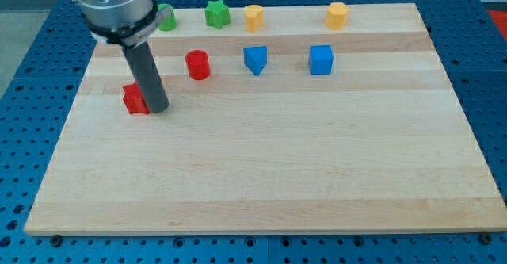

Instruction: Slide the red star towards the top

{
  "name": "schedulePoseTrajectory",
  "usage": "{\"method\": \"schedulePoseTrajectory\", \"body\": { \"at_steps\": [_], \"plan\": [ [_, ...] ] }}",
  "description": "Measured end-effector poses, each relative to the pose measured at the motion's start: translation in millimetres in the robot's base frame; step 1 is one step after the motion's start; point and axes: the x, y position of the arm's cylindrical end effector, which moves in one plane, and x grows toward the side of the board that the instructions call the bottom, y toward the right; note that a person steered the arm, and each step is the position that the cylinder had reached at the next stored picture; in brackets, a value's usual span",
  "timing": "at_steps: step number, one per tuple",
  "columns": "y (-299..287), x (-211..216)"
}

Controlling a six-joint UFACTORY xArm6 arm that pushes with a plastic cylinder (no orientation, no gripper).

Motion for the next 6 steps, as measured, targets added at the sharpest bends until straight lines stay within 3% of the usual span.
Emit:
{"method": "schedulePoseTrajectory", "body": {
  "at_steps": [2, 4, 6],
  "plan": [
    [5, 51],
    [-36, 27],
    [-37, -19]
  ]
}}
